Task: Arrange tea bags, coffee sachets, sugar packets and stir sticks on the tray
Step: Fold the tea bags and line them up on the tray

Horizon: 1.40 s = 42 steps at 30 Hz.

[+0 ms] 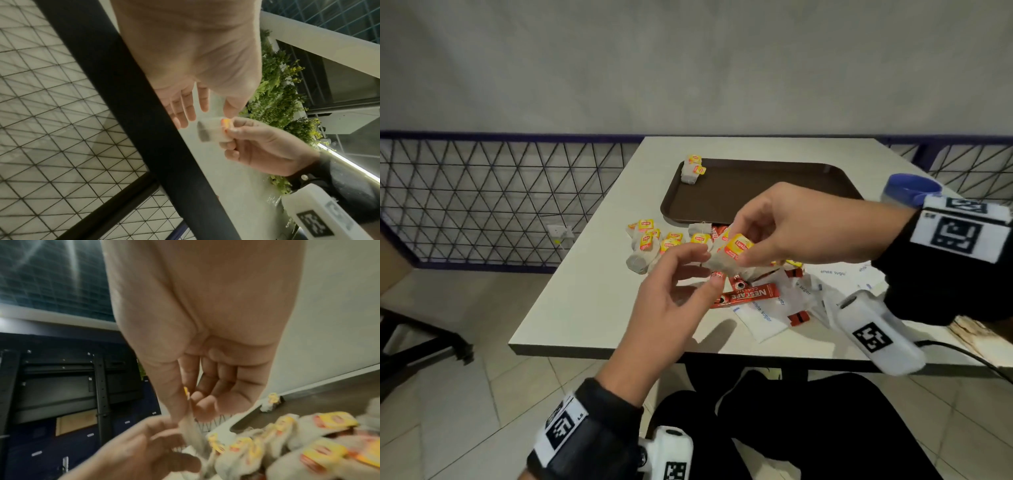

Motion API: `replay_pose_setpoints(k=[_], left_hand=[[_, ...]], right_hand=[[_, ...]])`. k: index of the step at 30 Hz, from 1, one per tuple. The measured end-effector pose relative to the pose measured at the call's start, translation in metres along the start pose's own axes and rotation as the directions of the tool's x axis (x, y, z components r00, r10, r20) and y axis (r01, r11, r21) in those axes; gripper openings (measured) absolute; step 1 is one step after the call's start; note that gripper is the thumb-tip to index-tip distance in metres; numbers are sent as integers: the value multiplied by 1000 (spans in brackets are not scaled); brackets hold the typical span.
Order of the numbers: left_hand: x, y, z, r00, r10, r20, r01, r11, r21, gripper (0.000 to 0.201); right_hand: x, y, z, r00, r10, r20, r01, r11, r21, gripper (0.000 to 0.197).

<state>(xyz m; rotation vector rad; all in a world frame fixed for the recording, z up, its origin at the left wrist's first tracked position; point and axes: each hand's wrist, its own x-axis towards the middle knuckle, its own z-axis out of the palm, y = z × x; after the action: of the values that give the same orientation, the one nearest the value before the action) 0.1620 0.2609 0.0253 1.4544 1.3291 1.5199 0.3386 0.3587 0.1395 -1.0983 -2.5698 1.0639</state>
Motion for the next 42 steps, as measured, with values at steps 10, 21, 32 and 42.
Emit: replay_pose_setpoints(k=[10,21,32,42], left_hand=[[4,-2,-14,970,-240,-42,218,932,-289,11],[8,-9,-18,944,-321,-73,284,906,-313,14],[10,-11,-20,945,-317,-82,287,922,-261,21],[13,-16,-20,955,-280,-100,255,943,-214,23]], right_hand=[[31,-2,12,990,141,3,-137,958,252,34],[61,24,17,843,523,-126,-509,852,126,25],[52,16,11,906,326,-269,-321,945,64,7],[2,-36,-7,991,42,-126,-54,995,-88,18]])
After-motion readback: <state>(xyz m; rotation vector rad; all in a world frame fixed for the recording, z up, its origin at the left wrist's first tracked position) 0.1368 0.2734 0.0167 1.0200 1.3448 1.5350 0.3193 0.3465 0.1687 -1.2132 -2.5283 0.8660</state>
